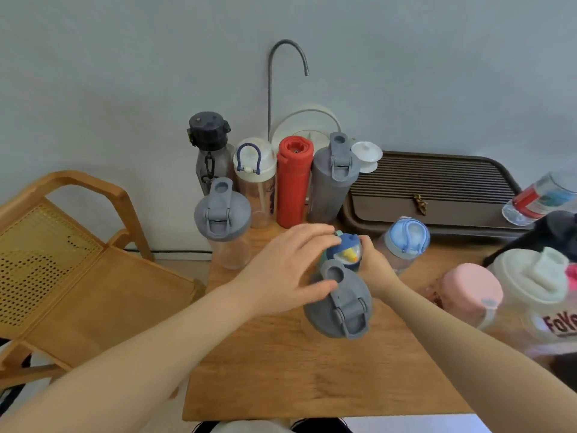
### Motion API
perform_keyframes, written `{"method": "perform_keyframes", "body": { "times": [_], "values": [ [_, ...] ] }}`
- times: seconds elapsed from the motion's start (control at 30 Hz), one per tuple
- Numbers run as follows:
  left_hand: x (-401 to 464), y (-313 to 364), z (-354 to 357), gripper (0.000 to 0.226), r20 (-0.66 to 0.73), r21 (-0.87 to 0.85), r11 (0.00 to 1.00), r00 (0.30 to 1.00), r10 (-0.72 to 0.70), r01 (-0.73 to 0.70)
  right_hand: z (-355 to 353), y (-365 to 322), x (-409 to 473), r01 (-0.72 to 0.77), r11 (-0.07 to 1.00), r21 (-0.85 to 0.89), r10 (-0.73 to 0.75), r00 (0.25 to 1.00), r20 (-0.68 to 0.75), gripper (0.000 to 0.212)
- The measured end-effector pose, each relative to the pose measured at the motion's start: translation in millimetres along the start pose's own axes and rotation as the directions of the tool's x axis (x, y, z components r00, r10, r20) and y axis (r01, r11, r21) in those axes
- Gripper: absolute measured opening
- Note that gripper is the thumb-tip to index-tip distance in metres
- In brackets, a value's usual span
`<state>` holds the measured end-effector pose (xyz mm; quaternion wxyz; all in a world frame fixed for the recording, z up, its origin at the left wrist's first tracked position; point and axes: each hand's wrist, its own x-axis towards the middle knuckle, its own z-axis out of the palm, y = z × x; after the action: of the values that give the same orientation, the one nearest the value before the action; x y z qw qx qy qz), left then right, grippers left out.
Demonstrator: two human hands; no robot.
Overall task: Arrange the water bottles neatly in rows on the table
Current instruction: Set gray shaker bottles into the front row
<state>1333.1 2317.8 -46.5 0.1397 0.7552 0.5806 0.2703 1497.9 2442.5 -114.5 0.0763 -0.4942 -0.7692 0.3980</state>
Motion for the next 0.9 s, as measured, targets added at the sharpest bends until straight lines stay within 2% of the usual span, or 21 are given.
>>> {"method": "perform_keyframes", "body": {
  "times": [0.07, 0.2, 0.3, 0.37, 0.4, 0.47, 0.57, 0.63, 0.67, 0.73, 0.8, 0.9],
  "values": [
    [1, 20, 9, 0.075, 0.119, 0.029, 0.999, 0.992, -0.033, 0.03, -3, 7, -9, -0.012, 1.0, 0.007, 0.012, 1.0, 0.003, 0.069],
    [-5, 41, 30, 0.103, 0.166, 0.266, 0.957, 0.972, -0.165, 0.117, -17, 12, -23, -0.009, 0.999, -0.033, 0.01, 0.999, 0.05, 0.072],
    [-11, 35, 37, 0.117, 0.177, 0.25, 0.941, 0.945, -0.275, 0.227, -35, 2, -41, 0.178, 0.983, 0.037, -0.18, 0.983, 0.044, 0.076],
    [-15, 28, 31, 0.124, 0.179, 0.209, 0.949, 0.945, -0.274, 0.236, -51, -11, -56, 0.387, 0.915, 0.113, -0.401, 0.905, 0.144, 0.077],
    [-18, 25, 25, 0.123, 0.162, 0.208, 0.956, 0.957, -0.242, 0.207, -57, -18, -63, 0.462, 0.88, 0.112, -0.475, 0.849, 0.233, 0.081],
    [-22, 15, 11, 0.108, 0.074, 0.267, 0.951, 0.981, -0.181, 0.155, -61, -32, -73, 0.554, 0.832, 0.021, -0.516, 0.761, 0.393, 0.092],
    [-16, -7, -7, 0.083, -0.117, 0.336, 0.9, 0.961, -0.252, 0.277, -48, -41, -77, 0.645, 0.706, -0.291, -0.453, 0.728, 0.515, 0.111],
    [-6, -30, -15, 0.067, -0.217, 0.364, 0.821, 0.897, -0.386, 0.441, -36, -44, -76, 0.658, 0.583, -0.475, -0.445, 0.749, 0.491, 0.105],
    [-1, -41, -20, 0.067, -0.249, 0.36, 0.776, 0.855, -0.456, 0.519, -30, -46, -75, 0.646, 0.565, -0.513, -0.462, 0.763, 0.453, 0.096],
    [5, -57, -30, 0.075, -0.278, 0.324, 0.696, 0.768, -0.578, 0.641, -22, -51, -70, 0.63, 0.58, -0.517, -0.514, 0.775, 0.368, 0.081],
    [5, -71, -37, 0.081, -0.268, 0.288, 0.65, 0.71, -0.65, 0.704, -15, -58, -59, 0.602, 0.621, -0.502, -0.537, 0.793, 0.288, 0.076],
    [4, -87, -43, 0.089, -0.234, 0.258, 0.677, 0.725, -0.648, 0.689, -7, -79, -35, 0.524, 0.709, -0.472, -0.508, 0.843, 0.173, 0.078]
  ]
}}
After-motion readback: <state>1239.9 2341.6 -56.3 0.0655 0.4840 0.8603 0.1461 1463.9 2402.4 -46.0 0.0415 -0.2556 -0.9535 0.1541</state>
